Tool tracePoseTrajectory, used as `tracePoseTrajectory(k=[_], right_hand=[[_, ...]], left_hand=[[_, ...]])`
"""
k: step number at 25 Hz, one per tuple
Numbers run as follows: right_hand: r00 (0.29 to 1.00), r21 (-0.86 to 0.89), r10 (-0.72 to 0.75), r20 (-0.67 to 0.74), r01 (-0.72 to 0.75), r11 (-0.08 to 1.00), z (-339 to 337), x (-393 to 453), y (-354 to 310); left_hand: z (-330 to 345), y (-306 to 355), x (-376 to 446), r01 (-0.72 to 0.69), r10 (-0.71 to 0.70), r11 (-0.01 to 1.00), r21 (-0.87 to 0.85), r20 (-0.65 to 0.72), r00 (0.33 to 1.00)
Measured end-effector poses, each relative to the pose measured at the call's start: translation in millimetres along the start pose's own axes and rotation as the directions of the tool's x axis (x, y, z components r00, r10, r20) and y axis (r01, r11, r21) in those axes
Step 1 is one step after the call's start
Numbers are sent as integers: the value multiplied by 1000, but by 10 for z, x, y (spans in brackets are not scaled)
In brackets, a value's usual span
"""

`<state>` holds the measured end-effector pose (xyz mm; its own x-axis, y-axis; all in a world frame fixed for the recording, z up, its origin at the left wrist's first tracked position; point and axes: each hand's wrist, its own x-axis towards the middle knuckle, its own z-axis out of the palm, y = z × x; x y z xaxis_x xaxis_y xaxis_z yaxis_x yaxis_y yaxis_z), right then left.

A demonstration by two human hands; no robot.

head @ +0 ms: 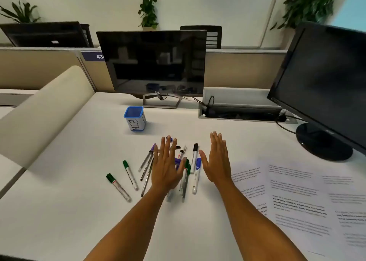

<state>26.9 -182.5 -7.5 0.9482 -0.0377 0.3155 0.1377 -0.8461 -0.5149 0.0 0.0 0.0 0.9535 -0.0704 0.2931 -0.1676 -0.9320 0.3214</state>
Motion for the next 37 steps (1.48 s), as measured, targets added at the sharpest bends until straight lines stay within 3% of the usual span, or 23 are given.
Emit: tracePoseTrajectory(k=[4, 8, 15, 21, 26, 33, 37], right_hand=[[986, 84, 49, 159, -63, 994, 163, -259, -43], [970, 83, 148, 191, -167, 982, 303, -311, -53], [903, 33, 361, 234, -378, 925, 420, -192, -210], [795, -46, 511, 327, -527, 849, 422, -12, -271], [731, -95, 551, 403, -565, 820, 407, 160, -256], [714, -185, 540, 445, -517, 836, 397, 223, -217], [703, -150, 512, 494, -511, 846, 383, 252, -152]], left_hand=[[233, 103, -465, 14, -18, 1000, 26, 165, 986], [323, 144, -572, 58, -67, 996, 69, 138, 988], [352, 313, -388, 155, -201, 969, 194, 246, 948], [420, 461, -228, 207, -301, 945, 252, 431, 851], [492, 491, -209, 279, -362, 931, 237, 490, 793], [405, 469, -78, 470, -436, 877, 99, 578, 690], [185, 380, -142, 423, -419, 900, 101, 466, 780]])
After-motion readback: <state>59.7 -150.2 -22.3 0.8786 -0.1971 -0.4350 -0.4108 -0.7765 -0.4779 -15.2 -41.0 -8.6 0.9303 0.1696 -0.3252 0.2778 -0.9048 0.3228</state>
